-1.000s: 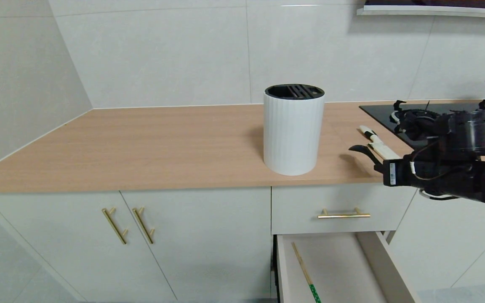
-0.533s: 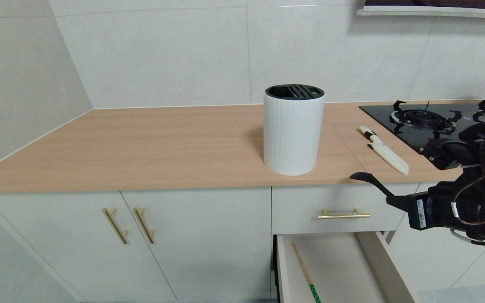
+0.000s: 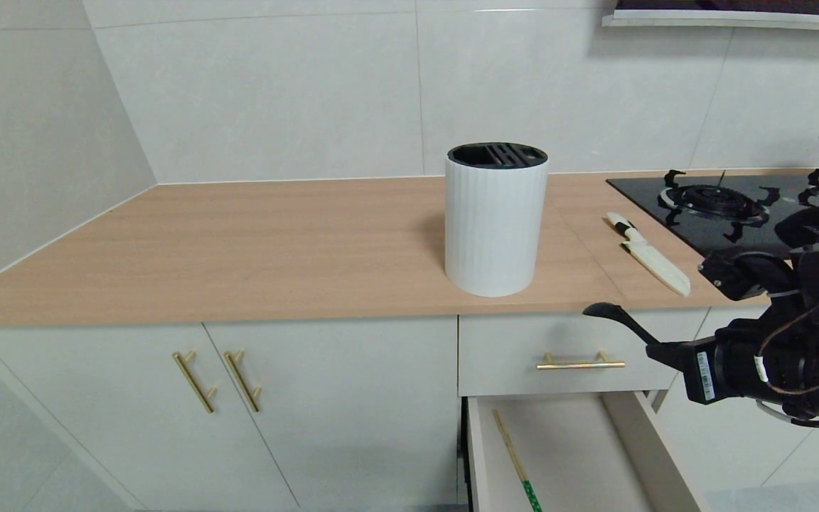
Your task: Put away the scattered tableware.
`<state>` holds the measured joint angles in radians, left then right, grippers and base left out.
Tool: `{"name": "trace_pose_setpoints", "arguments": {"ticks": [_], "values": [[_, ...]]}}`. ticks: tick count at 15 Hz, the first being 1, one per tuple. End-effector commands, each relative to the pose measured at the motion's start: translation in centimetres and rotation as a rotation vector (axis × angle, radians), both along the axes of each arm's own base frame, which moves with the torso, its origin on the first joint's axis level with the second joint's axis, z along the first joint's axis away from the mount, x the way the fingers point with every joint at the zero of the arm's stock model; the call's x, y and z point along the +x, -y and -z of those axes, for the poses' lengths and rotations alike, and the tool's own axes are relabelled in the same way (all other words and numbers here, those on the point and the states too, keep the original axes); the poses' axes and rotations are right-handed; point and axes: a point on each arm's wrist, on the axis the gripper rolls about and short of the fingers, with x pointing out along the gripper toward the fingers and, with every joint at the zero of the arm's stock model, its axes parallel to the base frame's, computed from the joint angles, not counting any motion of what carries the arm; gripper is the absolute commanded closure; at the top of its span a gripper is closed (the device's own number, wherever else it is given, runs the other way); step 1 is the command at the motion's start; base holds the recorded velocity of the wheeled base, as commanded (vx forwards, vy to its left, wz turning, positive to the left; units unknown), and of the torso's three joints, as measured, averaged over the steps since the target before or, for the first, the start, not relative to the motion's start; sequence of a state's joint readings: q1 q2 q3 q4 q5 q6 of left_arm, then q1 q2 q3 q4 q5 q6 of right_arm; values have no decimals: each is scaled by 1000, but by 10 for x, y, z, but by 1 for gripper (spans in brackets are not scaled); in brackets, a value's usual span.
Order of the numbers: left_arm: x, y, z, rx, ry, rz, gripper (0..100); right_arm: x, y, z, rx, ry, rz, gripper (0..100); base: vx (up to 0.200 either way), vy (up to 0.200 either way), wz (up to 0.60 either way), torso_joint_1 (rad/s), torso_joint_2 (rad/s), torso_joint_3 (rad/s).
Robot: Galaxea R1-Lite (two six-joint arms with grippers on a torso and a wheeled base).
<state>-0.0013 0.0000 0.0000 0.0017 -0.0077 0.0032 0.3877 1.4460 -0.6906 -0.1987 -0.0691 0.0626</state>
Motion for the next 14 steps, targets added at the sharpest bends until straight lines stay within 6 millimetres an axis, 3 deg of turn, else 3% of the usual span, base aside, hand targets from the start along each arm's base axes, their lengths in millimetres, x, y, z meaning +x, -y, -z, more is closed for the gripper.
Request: {"name": "trace_pose_setpoints", "arguments": {"ticks": [1, 14], "values": [[0, 0, 0, 0, 0, 0, 0, 3, -1, 5, -8, -18, 1, 100, 0, 0, 0, 0, 0, 0], [0, 0, 0, 0, -1, 0, 0, 8, -3, 12, -21, -45, 3, 100, 0, 0, 0, -154, 415, 260]]}}
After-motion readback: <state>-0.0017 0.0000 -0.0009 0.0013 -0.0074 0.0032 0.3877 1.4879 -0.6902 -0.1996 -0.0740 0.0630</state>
